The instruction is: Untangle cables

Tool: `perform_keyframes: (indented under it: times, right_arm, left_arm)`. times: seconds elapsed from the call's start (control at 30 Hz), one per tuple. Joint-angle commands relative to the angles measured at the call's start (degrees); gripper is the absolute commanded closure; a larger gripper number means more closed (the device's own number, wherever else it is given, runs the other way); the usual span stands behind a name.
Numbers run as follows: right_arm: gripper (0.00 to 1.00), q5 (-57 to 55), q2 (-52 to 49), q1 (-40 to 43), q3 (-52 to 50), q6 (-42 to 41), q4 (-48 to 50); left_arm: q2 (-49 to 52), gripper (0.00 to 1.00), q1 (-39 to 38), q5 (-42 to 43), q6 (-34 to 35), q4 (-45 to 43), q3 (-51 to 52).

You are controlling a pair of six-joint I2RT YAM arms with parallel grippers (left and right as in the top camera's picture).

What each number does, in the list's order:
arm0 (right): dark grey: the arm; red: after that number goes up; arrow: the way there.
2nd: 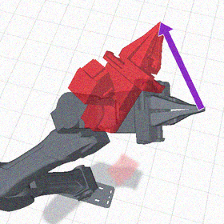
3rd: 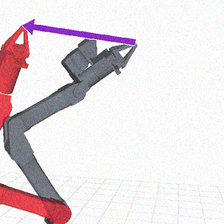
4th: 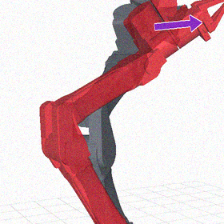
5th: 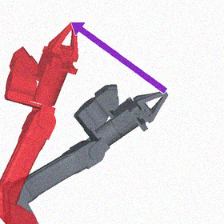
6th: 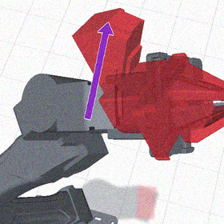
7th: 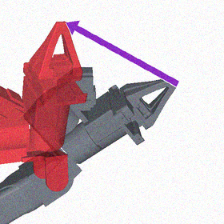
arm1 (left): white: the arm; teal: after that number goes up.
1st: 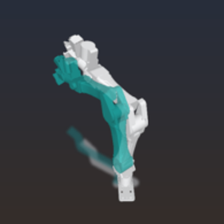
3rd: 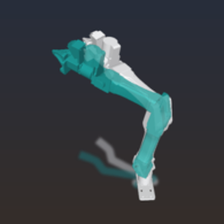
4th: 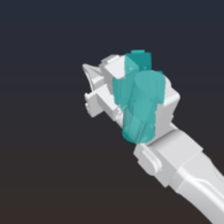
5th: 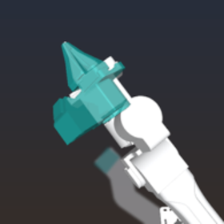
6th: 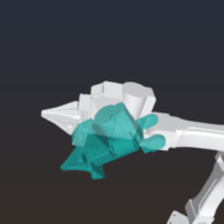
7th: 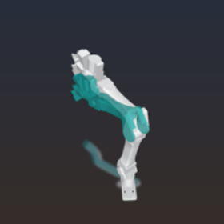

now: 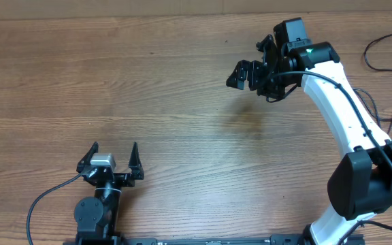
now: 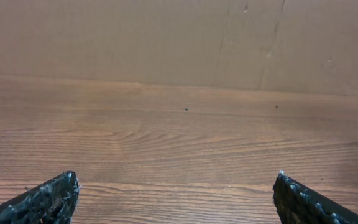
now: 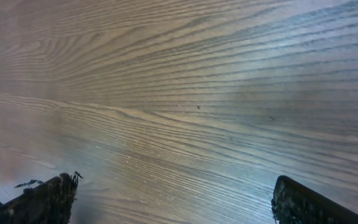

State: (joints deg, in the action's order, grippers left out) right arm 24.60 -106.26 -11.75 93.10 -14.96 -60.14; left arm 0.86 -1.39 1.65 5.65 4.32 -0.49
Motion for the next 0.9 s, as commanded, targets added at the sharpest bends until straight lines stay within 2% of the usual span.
perform_keyframes:
  times: [0.0,0.2,0.43,0.63,0.77,0.87]
  right_arm:
    - [0.00,-2.38,0.31,0.20,0.87,0.17,0.31]
    - [0.00,-5.79,1.16,-0.07,0.87,0.17,0.79]
    - [0.00,-9.29,7.37,-0.72,0.87,0.17,5.07]
    - [0.00,-16.74,14.16,-0.74,-0.09,0.24,6.21]
    - [0.00,-18.62,19.37,-0.72,-4.94,0.44,9.55]
    - [0.00,-18.62,24.85,-0.72,-12.66,0.46,16.09]
  left_arm:
    - [-0.66,0.01,0.35,-0.57,0.57,0.13,0.22]
    - [-0.66,0.00,0.35,-0.57,0.57,0.13,0.22]
    - [-0.66,0.00,0.35,-0.57,0.57,0.13,0.22]
    - [-0.66,0.00,0.35,-0.57,0.57,0.13,0.22]
    - [-0.66,0.00,0.35,-0.57,0.57,0.13,0.22]
    - [-0.66,0.00,0.35,-0.57,0.57,0.13,0.22]
